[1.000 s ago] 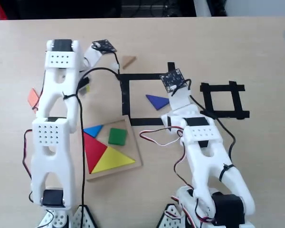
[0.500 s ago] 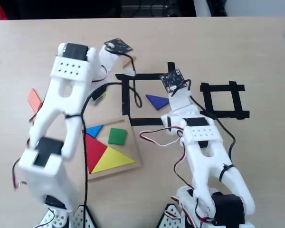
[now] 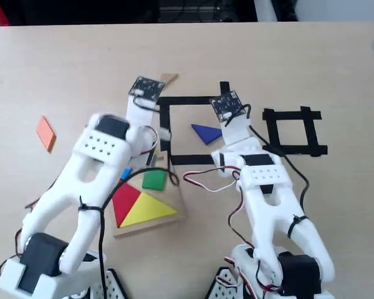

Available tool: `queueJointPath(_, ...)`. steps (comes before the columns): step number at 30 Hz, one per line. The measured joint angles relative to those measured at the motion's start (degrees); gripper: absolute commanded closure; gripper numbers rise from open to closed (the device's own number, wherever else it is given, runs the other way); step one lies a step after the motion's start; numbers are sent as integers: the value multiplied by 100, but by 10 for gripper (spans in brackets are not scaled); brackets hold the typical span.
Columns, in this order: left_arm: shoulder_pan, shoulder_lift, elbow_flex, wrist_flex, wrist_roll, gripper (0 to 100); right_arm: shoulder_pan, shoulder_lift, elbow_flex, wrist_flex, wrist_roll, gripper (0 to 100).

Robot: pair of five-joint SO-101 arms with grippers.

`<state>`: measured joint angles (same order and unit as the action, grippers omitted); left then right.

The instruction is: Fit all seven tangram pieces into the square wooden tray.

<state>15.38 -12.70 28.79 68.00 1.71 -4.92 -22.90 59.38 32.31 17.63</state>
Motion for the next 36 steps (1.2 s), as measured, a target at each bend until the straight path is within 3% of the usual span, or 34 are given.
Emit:
queueJointPath(3,-202,-44,826,-1354,44,859,299,0,0,0,9,987)
queueJointPath(5,-404,35,941,-1776,53,859,589,0,0,0,-79,987)
queueJointPath(13,-44,870,914,-1978,193,859,905,0,-18,-220,-431,987)
queueJointPath(21,545,1064,905,-3086,730,859,1099,0,-18,-281,-580,987)
queueJointPath(26,536,1389,905,-3191,1134,861,1099,18,-18,-281,-589,987)
queueJointPath(30,580,1486,905,-3200,1363,969,1099,325,-211,-281,-589,987)
queueJointPath(36,809,1503,905,-3209,1424,954,1099,879,-589,-281,-589,987)
